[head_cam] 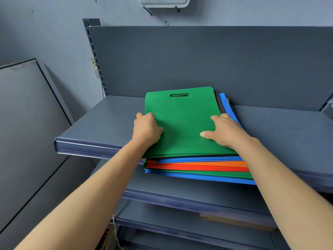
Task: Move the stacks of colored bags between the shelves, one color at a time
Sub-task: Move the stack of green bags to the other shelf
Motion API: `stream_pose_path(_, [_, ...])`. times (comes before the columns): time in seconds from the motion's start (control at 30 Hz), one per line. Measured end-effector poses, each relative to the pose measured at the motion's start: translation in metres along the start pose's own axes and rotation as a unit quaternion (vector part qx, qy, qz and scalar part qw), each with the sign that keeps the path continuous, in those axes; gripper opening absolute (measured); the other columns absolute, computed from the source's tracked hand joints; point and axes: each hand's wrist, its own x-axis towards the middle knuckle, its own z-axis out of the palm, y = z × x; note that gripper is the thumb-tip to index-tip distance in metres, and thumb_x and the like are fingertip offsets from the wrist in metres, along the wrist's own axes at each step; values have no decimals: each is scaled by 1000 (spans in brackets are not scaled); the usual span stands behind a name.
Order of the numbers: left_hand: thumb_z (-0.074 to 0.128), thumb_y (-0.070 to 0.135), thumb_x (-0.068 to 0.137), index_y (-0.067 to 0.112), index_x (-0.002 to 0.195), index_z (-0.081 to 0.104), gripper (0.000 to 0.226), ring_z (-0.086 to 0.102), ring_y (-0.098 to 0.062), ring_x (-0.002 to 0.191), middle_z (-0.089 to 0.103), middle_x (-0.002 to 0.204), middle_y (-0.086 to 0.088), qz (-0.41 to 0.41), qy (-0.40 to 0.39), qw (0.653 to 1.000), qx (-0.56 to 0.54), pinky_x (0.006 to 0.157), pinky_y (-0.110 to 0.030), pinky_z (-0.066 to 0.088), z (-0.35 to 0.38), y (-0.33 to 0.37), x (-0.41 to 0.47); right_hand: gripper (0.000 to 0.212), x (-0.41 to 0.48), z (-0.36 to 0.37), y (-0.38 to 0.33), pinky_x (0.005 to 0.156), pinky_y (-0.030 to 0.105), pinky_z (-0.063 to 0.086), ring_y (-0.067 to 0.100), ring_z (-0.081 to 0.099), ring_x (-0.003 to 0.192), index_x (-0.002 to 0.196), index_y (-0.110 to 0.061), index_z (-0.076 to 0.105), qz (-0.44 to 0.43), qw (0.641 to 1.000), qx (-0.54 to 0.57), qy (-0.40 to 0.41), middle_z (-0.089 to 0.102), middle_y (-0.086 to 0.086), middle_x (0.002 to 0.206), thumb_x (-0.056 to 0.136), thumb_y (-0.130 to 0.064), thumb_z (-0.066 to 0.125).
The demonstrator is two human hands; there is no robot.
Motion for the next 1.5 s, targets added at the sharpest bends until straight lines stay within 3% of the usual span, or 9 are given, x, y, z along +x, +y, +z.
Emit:
stream_pose_path(0.1, [53, 1, 83, -3, 117, 54, 34, 51, -38, 103, 39, 122, -15, 82, 38, 996, 23, 94, -43, 43, 1, 4, -3, 79, 6, -1, -2, 107, 50, 33, 36, 28, 136, 147, -14, 23, 5, 1000, -12, -10, 18, 12, 152, 86, -50, 58])
stream_pose_path(0.23, [37, -15, 77, -2, 117, 55, 46, 55, -41, 101, 39, 133, -14, 163, 36, 982, 88, 88, -48, 46, 0, 8, -11, 74, 12, -1, -7, 107, 49, 34, 38, 29, 135, 145, -14, 26, 14, 999, -35, -19, 18, 14, 153, 88, -50, 55])
stream_pose_path(0.4, [39, -19, 73, 1, 99, 55, 37, 42, -32, 67, 44, 119, -9, 188, 39, 966, 172, 57, -37, 36, -8, 15, -22, 71, 16, -1, -19, 106, 52, 33, 41, 27, 135, 145, -14, 28, 15, 999, -46, -23, 21, 14, 152, 89, -51, 54])
stream_pose_path(0.73, [39, -9, 84, -5, 96, 49, 17, 45, -35, 80, 41, 111, -20, 58, -5, 986, 154, 70, -40, 37, -33, -13, -23, 79, 18, 3, -27, 108, 48, 32, 38, 27, 135, 147, -15, 23, -3, 999, -10, -31, 17, 12, 152, 86, -56, 53])
stream_pose_path(0.9, [38, -4, 85, -4, 107, 52, 26, 47, -37, 79, 40, 115, -20, 6, -27, 995, 101, 79, -42, 43, -30, -27, -13, 82, 15, 4, -35, 108, 46, 31, 36, 27, 135, 146, -12, 27, -20, 999, 28, -23, 21, 14, 151, 83, -53, 60])
stream_pose_path(1.03, [35, -4, 87, 0, 123, 48, 38, 54, -43, 97, 36, 124, -21, -19, -23, 998, 59, 89, -43, 44, -21, -29, -14, 73, 12, 1, -33, 101, 37, 37, 33, 39, 129, 136, 1, 40, -9, 993, 117, 19, 38, 17, 143, 81, -38, 70])
stream_pose_path(1.17, [36, -6, 87, 0, 124, 48, 40, 54, -43, 98, 36, 125, -20, -20, 21, 999, 31, 88, -41, 43, -19, -23, -24, 65, 7, -4, -30, 90, 28, 39, 28, 48, 122, 136, 1, 42, -2, 980, 199, 24, 42, 14, 142, 81, -12, 72])
stream_pose_path(1.27, [35, -8, 84, 0, 123, 50, 42, 47, -37, 85, 37, 120, -19, -16, 74, 997, 21, 82, -40, 43, -22, -19, -37, 58, 2, -3, -27, 84, 25, 41, 25, 52, 114, 138, -7, 44, -32, 974, 216, 59, 39, 10, 145, 84, 1, 61])
stream_pose_path(1.5, [34, -13, 80, 6, 132, 43, 57, 48, -39, 96, 35, 120, -17, -41, 213, 976, 17, 78, -40, 39, -40, -25, -77, 54, -25, -4, -56, 98, 37, 42, 38, 52, 111, 135, -9, 46, -157, 960, 154, 172, 37, 13, 137, 84, 6, 45])
